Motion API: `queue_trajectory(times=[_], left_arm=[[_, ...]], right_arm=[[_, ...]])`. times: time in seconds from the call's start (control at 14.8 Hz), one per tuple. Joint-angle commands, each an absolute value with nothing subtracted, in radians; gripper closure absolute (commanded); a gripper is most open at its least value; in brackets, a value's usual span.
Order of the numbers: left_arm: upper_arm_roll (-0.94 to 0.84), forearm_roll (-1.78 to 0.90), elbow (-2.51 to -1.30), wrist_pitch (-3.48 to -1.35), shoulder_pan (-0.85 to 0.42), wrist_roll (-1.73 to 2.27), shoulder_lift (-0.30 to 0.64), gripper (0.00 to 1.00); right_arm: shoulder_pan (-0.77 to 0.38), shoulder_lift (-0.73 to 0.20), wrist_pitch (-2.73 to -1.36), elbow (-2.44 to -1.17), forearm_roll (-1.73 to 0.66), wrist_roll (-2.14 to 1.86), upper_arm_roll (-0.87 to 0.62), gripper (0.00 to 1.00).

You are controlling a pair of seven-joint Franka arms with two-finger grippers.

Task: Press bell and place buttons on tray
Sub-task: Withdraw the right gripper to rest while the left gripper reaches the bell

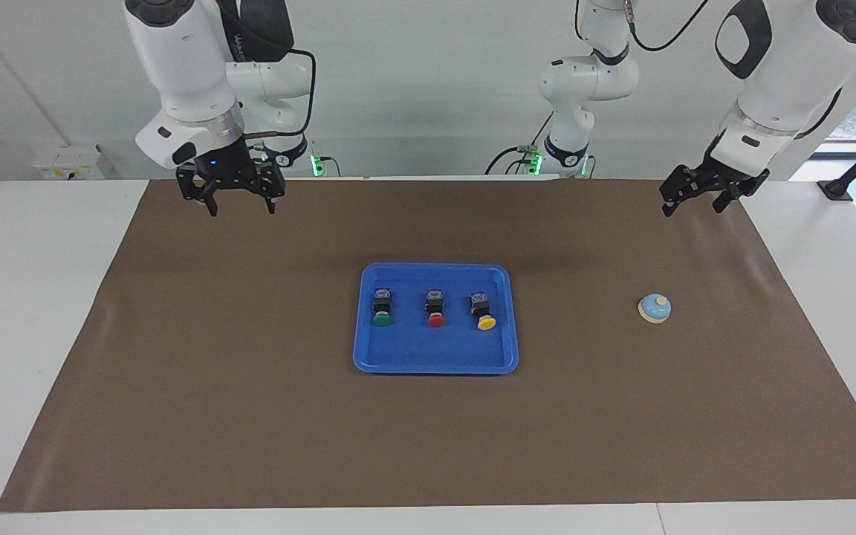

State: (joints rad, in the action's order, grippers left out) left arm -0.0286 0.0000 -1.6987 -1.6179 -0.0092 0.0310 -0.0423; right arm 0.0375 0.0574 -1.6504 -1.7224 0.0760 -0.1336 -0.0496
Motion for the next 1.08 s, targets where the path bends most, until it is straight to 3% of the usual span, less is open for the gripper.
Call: queue_trajectory(times=[0.0,0.07,0.13,0.4,1.01], left_arm=[[-0.02,0.0,-1.775,-1.699,0.003,0.005,-0.067,0.44],[-0.02,0.0,-1.784,-1.698,0.003,0.008,-0.064,0.86],[-0.017,0.0,-1.798,-1.706,0.009,0.012,-0.064,1.0],[-0.018,0.002,-1.905,-1.83,0.058,0.005,-0.057,1.0],[-0.018,0.04,-2.037,-2.132,0.049,-0.003,0.106,1.0]], right_arm=[[0.107,0.034,-1.597,-1.659,0.08,-0.204,-0.064,0.0],[0.12,0.025,-1.559,-1.626,0.077,-0.187,-0.064,0.0],[0.126,0.018,-1.537,-1.608,0.075,-0.163,-0.064,0.0],[0.126,0.014,-1.473,-1.572,0.051,-0.121,-0.066,0.0],[0.15,0.009,-1.471,-1.58,-0.028,-0.094,-0.064,0.0]])
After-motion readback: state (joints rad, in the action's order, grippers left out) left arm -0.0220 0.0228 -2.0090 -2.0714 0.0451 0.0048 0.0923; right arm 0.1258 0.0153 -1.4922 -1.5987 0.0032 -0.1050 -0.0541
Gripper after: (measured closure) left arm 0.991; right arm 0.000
